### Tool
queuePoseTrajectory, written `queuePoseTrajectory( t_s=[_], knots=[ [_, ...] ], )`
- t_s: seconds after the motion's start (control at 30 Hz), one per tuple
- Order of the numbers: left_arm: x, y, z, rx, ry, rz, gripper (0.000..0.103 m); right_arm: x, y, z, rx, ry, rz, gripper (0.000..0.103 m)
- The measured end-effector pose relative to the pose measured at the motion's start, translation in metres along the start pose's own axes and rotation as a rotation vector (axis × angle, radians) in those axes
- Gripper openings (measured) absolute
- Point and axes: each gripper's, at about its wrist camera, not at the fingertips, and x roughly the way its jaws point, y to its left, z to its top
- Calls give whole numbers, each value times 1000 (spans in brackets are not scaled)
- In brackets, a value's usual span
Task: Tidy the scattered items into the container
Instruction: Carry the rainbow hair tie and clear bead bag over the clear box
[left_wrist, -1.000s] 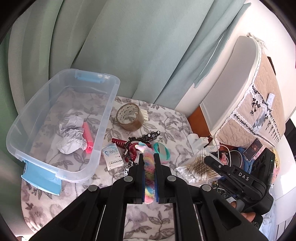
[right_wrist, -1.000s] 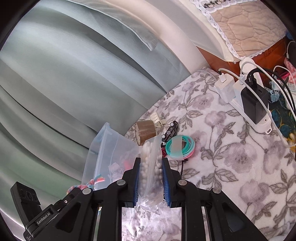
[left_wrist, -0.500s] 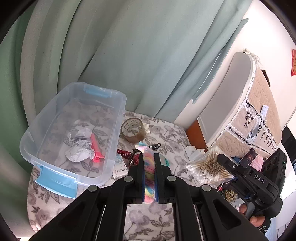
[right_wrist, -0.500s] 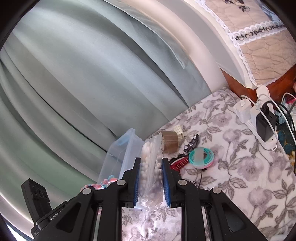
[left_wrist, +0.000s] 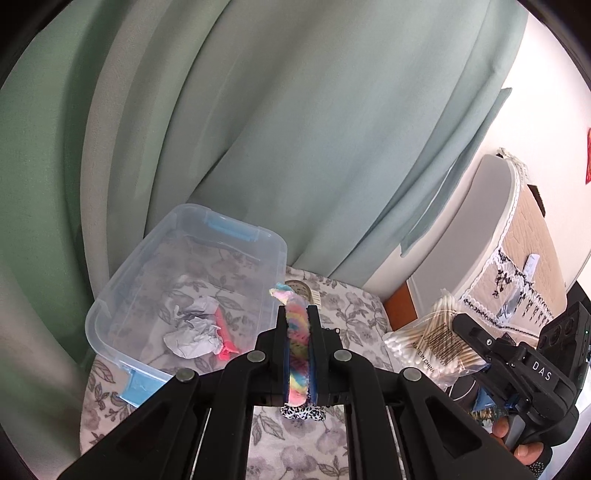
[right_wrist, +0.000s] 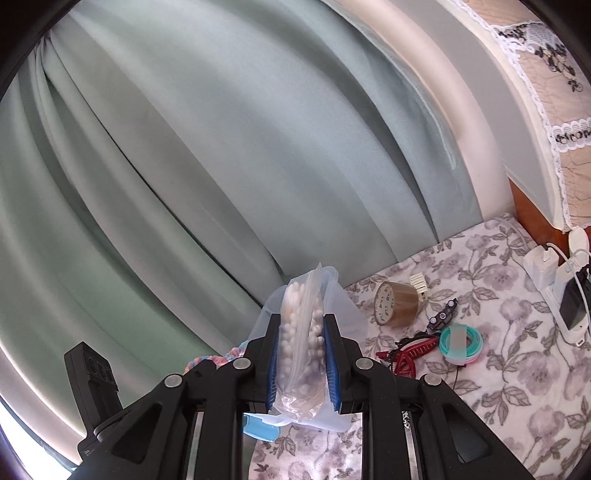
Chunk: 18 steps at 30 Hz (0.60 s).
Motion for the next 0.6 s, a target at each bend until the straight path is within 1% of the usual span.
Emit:
queuePoseTrajectory(
  t_s=[0.27,0.6],
  knots=[
    [1,34,10,-61,-28,36,7,37,21,-5,-55,76,21,23],
    [17,74,10,-134,-6,61,7,87,40,-21,-107,185,28,23]
  ],
)
